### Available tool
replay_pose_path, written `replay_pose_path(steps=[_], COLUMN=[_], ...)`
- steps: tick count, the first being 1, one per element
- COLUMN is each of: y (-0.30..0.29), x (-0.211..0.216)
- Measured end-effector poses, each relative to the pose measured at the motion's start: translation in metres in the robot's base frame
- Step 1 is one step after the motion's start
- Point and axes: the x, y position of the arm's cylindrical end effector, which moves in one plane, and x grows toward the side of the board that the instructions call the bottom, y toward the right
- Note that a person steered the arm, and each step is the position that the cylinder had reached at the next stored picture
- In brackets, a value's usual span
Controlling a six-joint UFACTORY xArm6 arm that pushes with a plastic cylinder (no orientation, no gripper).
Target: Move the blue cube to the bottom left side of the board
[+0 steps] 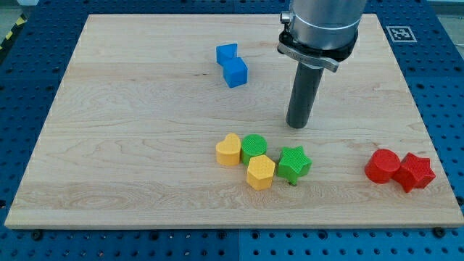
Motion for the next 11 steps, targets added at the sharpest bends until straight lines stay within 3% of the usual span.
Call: replay_pose_path(steps=[2, 4, 5, 6, 8, 11], y=[0.005, 0.000, -0.021, -0.077, -0.121, -0.082], x=[-0.010, -0.113, -0.135, -0.140, -0.123, -0.116])
